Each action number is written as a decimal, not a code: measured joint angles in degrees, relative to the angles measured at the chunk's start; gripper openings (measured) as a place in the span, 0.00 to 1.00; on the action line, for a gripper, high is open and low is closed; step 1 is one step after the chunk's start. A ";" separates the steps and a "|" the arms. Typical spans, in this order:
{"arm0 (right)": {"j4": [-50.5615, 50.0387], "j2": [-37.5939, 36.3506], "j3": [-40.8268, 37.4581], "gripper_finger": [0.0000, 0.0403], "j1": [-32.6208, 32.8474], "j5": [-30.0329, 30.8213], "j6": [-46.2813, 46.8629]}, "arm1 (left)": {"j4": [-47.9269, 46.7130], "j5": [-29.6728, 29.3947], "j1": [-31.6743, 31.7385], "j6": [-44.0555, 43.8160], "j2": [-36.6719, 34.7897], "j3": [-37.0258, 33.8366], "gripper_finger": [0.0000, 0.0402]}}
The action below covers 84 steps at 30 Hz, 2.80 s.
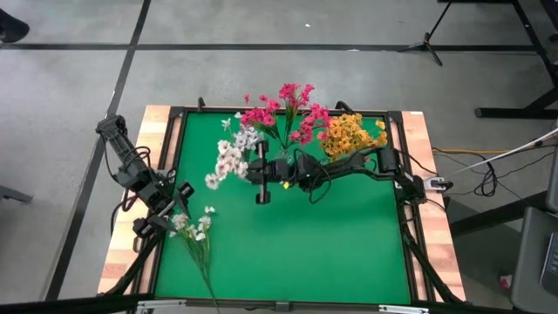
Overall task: Sort flowers into vase by color
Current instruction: Put the right white flower into the left transparent vase
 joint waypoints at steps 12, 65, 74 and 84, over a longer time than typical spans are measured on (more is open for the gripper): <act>-0.04 0.00 0.00 0.02 4.13 0.49 3.54 | 0.15 2.80 0.00 8.21 0.00 0.00 0.53; -8.33 -0.09 0.00 0.01 5.56 0.96 10.82 | 22.01 -29.01 0.03 3.50 -0.02 -0.02 0.53; -7.55 -0.09 -0.02 0.02 5.56 4.05 12.24 | 16.05 -35.31 9.18 6.59 5.96 -0.02 0.53; -6.51 -0.09 0.00 0.05 5.51 8.90 12.44 | 13.35 -30.58 16.30 -1.08 18.52 0.84 0.53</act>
